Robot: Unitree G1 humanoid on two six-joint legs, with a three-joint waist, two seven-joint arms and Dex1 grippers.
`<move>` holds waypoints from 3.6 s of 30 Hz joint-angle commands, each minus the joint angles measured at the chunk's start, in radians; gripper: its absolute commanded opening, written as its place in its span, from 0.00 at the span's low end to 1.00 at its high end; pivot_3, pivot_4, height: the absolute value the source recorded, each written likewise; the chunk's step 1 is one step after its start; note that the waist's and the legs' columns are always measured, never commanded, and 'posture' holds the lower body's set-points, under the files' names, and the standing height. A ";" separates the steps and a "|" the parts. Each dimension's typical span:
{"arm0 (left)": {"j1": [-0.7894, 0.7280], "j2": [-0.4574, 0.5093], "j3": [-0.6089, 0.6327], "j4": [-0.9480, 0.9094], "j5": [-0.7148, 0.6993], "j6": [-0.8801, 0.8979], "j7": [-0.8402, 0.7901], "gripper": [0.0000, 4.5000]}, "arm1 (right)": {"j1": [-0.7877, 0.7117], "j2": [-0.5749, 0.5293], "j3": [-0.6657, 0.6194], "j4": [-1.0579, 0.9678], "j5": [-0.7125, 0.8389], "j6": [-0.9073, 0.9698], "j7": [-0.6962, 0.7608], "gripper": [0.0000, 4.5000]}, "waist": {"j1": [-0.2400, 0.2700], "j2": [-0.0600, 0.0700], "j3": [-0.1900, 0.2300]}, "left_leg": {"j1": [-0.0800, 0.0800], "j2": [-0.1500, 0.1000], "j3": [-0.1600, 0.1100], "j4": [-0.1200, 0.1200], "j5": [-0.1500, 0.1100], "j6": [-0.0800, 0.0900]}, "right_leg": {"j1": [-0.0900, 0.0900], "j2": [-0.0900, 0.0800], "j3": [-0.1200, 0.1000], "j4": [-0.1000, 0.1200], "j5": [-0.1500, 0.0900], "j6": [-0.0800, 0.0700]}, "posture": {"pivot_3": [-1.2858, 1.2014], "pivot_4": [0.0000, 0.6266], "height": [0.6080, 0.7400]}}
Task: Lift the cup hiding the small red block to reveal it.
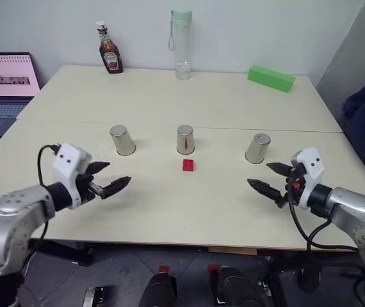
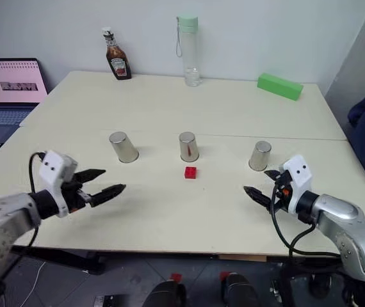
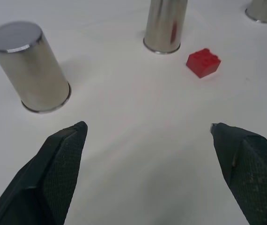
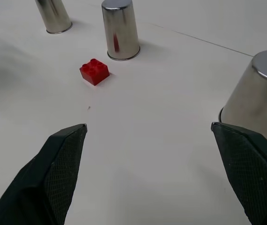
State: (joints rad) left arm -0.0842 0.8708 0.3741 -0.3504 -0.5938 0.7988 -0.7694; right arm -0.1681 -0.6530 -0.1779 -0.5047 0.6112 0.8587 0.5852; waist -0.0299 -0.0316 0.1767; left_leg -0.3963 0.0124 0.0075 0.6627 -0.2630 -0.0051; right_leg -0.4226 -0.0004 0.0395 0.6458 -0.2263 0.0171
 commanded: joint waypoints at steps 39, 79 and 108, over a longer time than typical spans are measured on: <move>0.016 0.019 0.011 -0.047 -0.040 0.015 0.021 0.99 | -0.008 0.008 -0.016 -0.004 0.028 -0.006 0.000 1.00 | 0.001 0.000 0.000 | -0.001 0.000 -0.001 0.000 0.000 0.000 | -0.001 0.000 0.000 0.000 0.001 0.002 | 0.52 0.24 1.00; 0.028 0.022 0.015 -0.047 -0.032 0.009 0.006 0.99 | -0.019 -0.001 -0.015 -0.003 0.047 -0.002 -0.007 1.00 | 0.001 0.000 0.000 | -0.001 0.000 0.000 0.000 0.000 0.000 | -0.001 0.000 0.000 0.001 0.002 0.003 | 0.52 0.24 1.00; 0.025 0.037 0.017 -0.054 -0.032 0.010 0.011 0.99 | -0.011 0.021 0.000 0.006 0.040 -0.010 -0.026 1.00 | 0.001 0.000 0.000 | -0.001 0.000 0.000 0.000 0.000 0.000 | -0.001 0.000 0.000 0.001 0.002 0.004 | 0.52 0.24 1.00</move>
State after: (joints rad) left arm -0.0454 0.8956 0.3770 -0.3843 -0.6267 0.8225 -0.7561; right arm -0.1795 -0.6252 -0.1628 -0.4834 0.6484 0.8611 0.5603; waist -0.0293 -0.0318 0.1767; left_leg -0.3972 0.0123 0.0072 0.6629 -0.2633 -0.0051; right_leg -0.4235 -0.0007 0.0393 0.6472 -0.2242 0.0209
